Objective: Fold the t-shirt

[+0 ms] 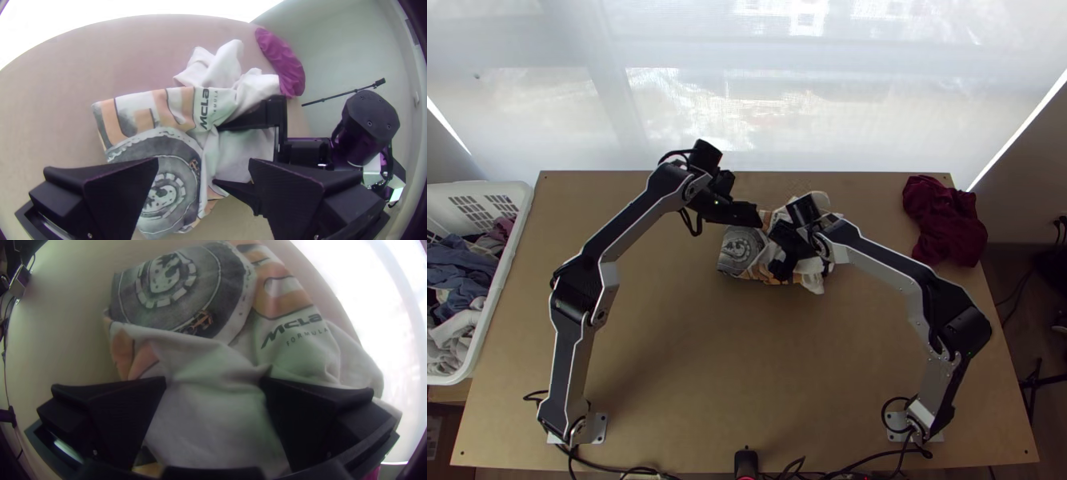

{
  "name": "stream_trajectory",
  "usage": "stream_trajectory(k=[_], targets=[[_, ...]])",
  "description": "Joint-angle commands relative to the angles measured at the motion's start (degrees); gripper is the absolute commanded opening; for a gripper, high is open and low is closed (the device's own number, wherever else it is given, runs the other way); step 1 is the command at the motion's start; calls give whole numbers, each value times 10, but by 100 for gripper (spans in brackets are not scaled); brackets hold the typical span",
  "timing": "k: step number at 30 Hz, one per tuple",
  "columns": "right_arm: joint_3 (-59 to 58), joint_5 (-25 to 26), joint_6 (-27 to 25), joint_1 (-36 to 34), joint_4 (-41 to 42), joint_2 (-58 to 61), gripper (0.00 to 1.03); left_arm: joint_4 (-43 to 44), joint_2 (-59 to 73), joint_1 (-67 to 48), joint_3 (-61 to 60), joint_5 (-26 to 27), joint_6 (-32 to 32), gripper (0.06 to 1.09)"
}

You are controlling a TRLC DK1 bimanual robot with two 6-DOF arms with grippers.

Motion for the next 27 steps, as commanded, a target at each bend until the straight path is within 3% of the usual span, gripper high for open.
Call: stream_trajectory(k=[1, 12, 19, 24, 27], targets=[[-59, -1, 10, -3, 13, -44, 98, -4, 42, -27, 15, -29, 7, 104], [8, 0, -3, -39, 0, -65, 98, -4, 92, -24, 26, -85, 24, 104], [32, 3, 9, -32, -48, -115, 98, -9, 79, -10, 36, -87, 25, 104], [23, 56, 2, 10, -68, -145, 98, -27, 28, -2, 48, -87, 25, 104], [0, 74, -29, 36, -67, -152, 98, -54, -3, 15, 48, -87, 26, 104]])
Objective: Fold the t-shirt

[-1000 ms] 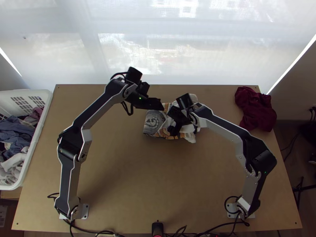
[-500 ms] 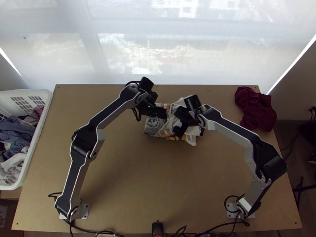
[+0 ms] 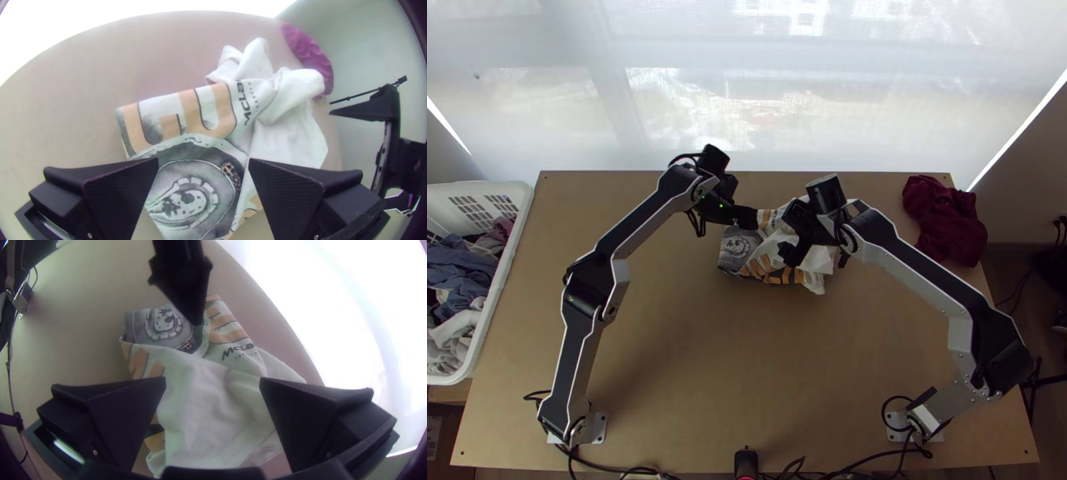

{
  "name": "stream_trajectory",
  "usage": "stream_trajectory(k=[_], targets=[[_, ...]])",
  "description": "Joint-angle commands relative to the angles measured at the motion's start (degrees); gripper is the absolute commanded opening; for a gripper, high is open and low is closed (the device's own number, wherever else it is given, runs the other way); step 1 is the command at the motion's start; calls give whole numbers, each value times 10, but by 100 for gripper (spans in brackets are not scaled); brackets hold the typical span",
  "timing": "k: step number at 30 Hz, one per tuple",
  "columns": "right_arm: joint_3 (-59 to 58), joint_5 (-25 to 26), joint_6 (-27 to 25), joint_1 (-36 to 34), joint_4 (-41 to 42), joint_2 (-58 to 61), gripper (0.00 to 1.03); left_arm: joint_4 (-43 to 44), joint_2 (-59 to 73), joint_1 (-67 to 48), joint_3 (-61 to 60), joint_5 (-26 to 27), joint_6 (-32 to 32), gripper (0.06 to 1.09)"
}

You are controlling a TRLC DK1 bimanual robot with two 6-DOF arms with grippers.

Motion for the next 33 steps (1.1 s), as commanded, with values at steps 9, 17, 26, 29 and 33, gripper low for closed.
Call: stream_trajectory(k=[9, 17, 26, 29, 33], targets=[[-229, 110, -175, 108, 176, -73, 98, -78, -74, 48, -15, -1, 13, 104], [-294, 129, -239, 117, 308, -66, 98, -60, -41, 33, -13, -11, 20, 104], [-286, 149, -275, 129, 387, -23, 98, -55, -9, 22, -10, -12, 29, 104], [-291, 152, -274, 146, 387, -30, 98, -55, -3, 21, -10, -12, 32, 104], [-297, 153, -272, 156, 386, -30, 98, -55, 3, 21, -10, -12, 35, 104]])
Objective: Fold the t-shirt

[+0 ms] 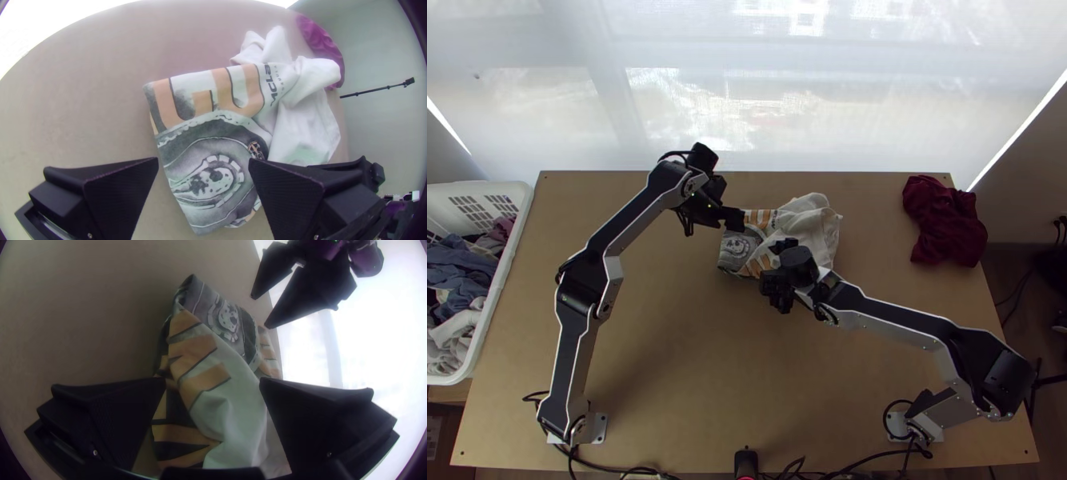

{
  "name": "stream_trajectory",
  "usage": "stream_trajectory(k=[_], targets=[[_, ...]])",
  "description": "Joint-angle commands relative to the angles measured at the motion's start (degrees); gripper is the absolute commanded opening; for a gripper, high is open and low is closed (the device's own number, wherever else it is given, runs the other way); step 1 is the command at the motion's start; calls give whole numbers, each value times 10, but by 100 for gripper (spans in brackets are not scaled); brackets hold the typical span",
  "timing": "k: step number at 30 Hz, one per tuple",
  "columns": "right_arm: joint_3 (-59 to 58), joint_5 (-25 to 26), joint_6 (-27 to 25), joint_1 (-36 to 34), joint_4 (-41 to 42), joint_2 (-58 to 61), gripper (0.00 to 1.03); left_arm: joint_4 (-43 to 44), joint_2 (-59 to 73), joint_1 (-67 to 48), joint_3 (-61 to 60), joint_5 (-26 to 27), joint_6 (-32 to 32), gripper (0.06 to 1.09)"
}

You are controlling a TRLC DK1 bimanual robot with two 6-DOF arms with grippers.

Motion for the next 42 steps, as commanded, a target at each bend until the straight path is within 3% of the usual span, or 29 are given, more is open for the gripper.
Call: stream_trajectory(k=[1, 12, 26, 30, 33, 36, 37, 42], targets=[[-11, 5, -3, 21, 11, 4, 98, 0, 14, -2, 1, 0, 7, 104], [-18, 24, -10, 29, 42, 42, 98, -1, 17, -3, 1, 0, 7, 104], [39, 67, -18, -19, 91, 155, 98, -7, 11, -1, 1, 0, 7, 104], [64, 72, -16, -29, 76, 173, 77, -10, 3, -1, 1, 0, 7, 104], [107, 71, 16, -38, -2, 189, 48, -11, -8, -1, 1, 0, 7, 104], [161, 64, 56, -51, -98, 206, 10, -24, -21, 2, 1, 0, 8, 104], [174, 59, 67, -55, -122, 208, 3, -28, -27, 4, 0, 0, 8, 104], [197, 46, 110, -74, -160, 156, 3, -53, -63, 27, -2, 0, 10, 104]])
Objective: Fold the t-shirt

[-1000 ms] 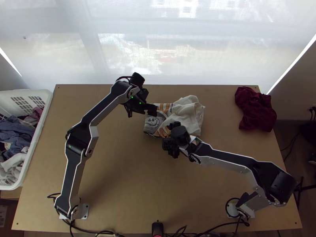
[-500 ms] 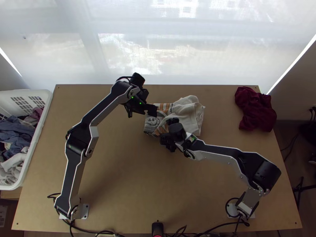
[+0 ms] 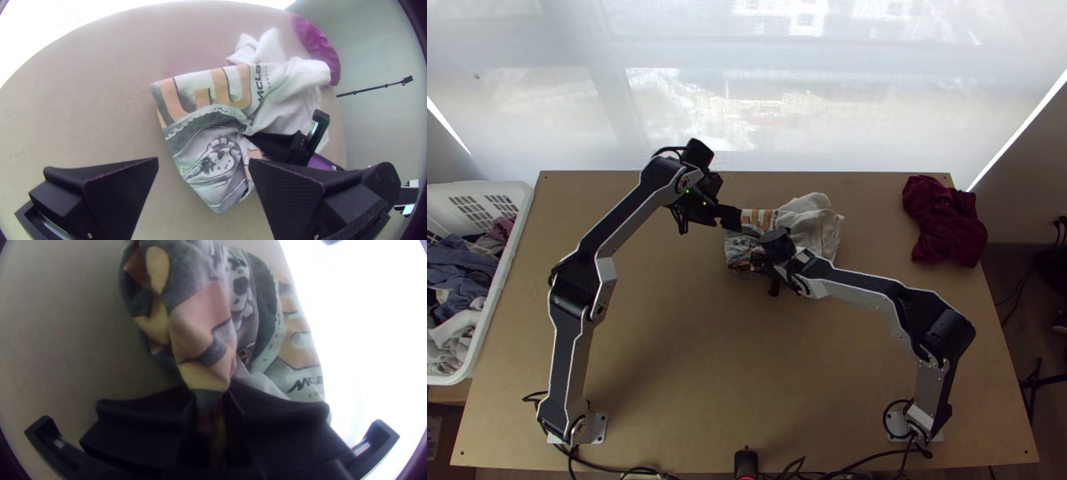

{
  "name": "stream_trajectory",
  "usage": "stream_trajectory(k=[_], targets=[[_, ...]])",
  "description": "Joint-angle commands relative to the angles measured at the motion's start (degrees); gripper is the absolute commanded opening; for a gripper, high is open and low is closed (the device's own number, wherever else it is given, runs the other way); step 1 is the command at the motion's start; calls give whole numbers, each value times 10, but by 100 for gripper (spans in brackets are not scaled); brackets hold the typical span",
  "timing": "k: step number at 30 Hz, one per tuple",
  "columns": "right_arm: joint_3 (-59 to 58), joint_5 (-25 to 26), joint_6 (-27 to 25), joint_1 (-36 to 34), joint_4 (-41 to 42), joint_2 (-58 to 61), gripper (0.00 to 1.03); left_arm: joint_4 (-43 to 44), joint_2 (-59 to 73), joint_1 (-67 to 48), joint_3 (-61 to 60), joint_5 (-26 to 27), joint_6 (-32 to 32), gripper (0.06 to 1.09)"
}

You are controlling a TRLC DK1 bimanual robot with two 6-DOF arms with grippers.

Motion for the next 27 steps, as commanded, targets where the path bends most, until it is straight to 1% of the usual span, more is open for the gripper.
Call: stream_trajectory(k=[1, 4, 7, 13, 15, 19, 22, 25, 27], targets=[[58, -10, 65, -30, -89, -50, 3, -28, -48, 27, -4, 0, 2, 104], [79, -17, 83, -49, -121, -109, 3, -40, -82, 50, -12, 0, 3, 104], [95, -20, 89, -70, -150, -163, 3, -44, -122, 73, -33, 0, 11, 104], [114, -30, 94, -140, -180, -251, 3, -50, -192, 108, -79, 0, 12, 104], [116, -35, 104, -167, -185, -276, 3, -50, -215, 119, -98, -1, 12, 104], [119, -45, 118, -226, -197, -324, 3, -50, -256, 139, -135, -1, 12, 104], [121, -66, 121, -277, -206, -353, 3, -50, -283, 152, -163, -3, 12, 104], [128, -93, 120, -342, -208, -373, 3, -49, -309, 164, -186, -3, 12, 104], [142, -121, 120, -397, -209, -376, 3, -49, -324, 170, -200, -4, 12, 104]])
